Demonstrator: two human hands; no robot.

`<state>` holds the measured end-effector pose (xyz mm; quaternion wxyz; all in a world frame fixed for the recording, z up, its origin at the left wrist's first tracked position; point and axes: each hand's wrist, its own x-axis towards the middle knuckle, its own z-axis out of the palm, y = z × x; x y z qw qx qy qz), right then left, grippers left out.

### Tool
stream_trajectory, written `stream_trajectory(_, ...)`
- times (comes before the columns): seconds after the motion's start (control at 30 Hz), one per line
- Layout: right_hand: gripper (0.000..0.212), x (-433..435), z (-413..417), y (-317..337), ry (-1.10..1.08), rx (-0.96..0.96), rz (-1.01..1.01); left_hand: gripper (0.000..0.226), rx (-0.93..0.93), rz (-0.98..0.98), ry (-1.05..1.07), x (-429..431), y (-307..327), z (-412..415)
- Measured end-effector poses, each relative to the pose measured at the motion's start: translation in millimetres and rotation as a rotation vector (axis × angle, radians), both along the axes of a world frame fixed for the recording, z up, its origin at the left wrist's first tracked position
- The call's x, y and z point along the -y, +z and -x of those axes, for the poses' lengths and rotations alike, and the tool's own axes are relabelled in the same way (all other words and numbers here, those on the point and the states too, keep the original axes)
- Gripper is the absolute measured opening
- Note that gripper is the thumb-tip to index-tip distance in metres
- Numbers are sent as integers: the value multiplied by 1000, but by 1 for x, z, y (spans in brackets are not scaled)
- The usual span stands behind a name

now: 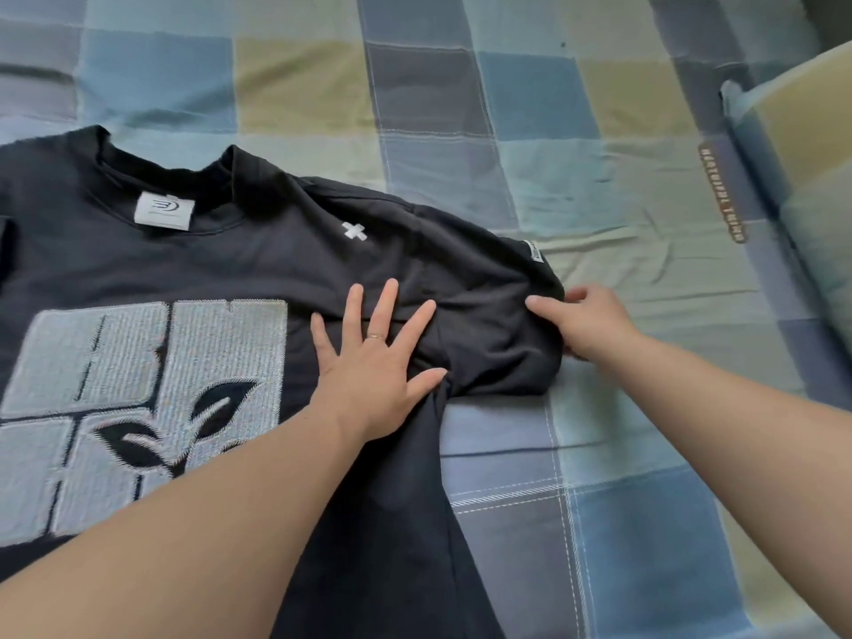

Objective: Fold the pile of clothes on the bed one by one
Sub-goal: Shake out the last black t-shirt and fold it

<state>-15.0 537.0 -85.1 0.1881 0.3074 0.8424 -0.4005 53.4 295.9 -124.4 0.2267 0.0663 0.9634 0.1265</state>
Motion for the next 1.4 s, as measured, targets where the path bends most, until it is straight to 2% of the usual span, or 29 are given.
stream_trajectory(0.07,19,0,2,6,33,-12,104,76,10,-12,0,1,2,0)
stream_trajectory(0.13,8,5,2,9,46,-106,133,77,26,-23,1,2,3,0)
stream_trajectory(0.23,3,20,0,25,7,-210,252,78,89,-107,8,4,10,5)
stream_trajectory(0.33,13,58,-1,49,43,-311,377,67,25,-315,61,28,20,12)
stream_trajectory(0.4,10,100,-4,62,198,-372,411,47,-190,-360,155,58,26,11)
stream_trajectory(0.47,11,145,-12,70,436,-356,438,35,-401,-229,271,93,27,2)
stream_trajectory(0.5,18,165,-17,74,575,-286,422,35,-439,-167,318,109,26,-3)
stream_trajectory(0.57,23,195,-27,77,820,-190,340,42,-373,-82,388,134,26,-15)
stream_trajectory(0.6,20,202,-31,79,881,-296,271,47,-312,-56,404,143,24,-20)
stream_trajectory(0.63,22,206,-32,80,875,-511,170,52,-264,-33,395,150,23,-24)
stream_trajectory(0.7,24,200,-31,75,734,-932,-62,60,-183,11,323,156,18,-31)
stream_trajectory(0.73,27,195,-27,69,650,-994,-192,63,-138,24,289,157,15,-34)
stream_trajectory(0.77,34,188,-24,62,598,-920,-298,65,-94,26,267,157,12,-36)
stream_trajectory(0.83,50,181,-21,41,604,-520,-367,67,-51,8,258,158,7,-38)
stream_trajectory(0.87,57,183,-24,28,656,-332,-386,67,-47,-5,262,158,4,-38)
stream_trajectory(0.93,70,197,-38,-1,828,-154,-465,66,-45,-37,263,160,2,-39)
stream_trajectory(1.0,79,210,-52,-25,956,-99,-558,66,-38,-60,257,162,0,-39)
stream_trajectory(1.13,82,215,-57,-29,956,-56,-615,63,60,-134,222,167,10,-34)
stream_trajectory(1.23,77,214,-73,-12,965,-42,-563,60,80,-217,195,178,26,-39)
stream_trajectory(1.3,72,212,-101,-3,960,-27,-510,61,83,-199,148,188,33,-64)
stream_trajectory(1.4,69,209,-160,7,966,-24,-544,66,103,-98,70,208,42,-129)
